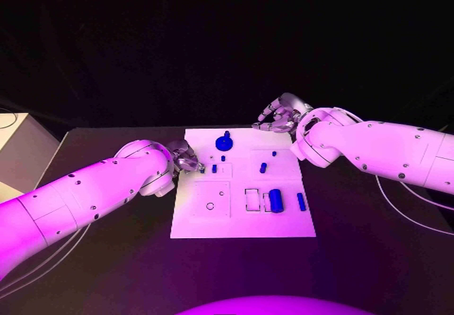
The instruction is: Assemble the parts on the task board
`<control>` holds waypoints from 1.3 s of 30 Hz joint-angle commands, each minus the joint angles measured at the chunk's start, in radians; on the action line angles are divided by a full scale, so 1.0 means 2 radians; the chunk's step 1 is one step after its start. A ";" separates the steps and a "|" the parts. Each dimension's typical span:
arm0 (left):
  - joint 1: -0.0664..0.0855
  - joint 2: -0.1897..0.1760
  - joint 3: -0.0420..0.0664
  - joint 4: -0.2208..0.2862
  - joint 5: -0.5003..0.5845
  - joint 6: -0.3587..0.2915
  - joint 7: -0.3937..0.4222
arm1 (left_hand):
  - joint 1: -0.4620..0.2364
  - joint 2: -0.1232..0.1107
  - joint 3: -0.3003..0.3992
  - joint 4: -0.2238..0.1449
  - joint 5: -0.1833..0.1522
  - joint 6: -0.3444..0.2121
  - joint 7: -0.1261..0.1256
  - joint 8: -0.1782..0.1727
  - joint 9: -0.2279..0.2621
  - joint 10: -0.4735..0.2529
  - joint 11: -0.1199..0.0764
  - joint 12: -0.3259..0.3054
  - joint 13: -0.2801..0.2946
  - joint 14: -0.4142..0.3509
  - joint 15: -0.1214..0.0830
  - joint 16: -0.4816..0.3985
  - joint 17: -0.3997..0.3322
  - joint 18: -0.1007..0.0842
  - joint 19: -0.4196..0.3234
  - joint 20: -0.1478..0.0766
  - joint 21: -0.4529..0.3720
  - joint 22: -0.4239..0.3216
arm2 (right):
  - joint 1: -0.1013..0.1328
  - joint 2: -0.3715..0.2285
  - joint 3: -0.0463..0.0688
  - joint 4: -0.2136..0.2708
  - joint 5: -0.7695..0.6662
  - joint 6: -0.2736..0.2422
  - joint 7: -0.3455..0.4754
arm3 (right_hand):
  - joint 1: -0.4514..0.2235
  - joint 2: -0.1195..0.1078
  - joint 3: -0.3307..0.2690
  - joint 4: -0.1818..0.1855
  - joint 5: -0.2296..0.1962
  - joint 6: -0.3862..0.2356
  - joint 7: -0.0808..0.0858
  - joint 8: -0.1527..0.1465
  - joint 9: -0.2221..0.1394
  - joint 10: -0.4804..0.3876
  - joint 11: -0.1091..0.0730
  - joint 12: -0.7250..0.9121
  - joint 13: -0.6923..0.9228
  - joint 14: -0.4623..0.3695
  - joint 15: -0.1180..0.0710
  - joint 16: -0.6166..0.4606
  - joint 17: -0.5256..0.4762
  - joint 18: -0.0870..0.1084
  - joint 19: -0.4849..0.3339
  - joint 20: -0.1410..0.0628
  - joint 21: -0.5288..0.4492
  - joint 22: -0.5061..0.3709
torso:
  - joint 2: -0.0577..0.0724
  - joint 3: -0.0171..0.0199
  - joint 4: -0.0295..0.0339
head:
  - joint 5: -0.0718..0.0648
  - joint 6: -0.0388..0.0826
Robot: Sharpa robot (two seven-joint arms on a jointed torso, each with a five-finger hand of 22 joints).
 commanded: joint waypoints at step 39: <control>-0.005 -0.004 -0.006 -0.005 0.011 0.015 -0.011 | -0.029 -0.011 -0.107 0.014 -0.008 -0.017 0.008 -0.040 -0.035 -0.031 0.007 -0.026 -0.032 0.042 0.006 -0.006 0.103 0.000 -0.013 0.006 -0.020 -0.006 | 0.000 -0.002 0.000 0.003 -0.002 0.004 0.006 | -0.006 0.001 0.000 0.001 0.003 -0.006 0.000 0.002 0.002 0.034 -0.001 -0.001 0.114 0.050 -0.003 -0.001 0.121 0.002 0.037 -0.004 -0.003 0.107 | -0.001 -0.0008 0.0009 | -0.002 0.002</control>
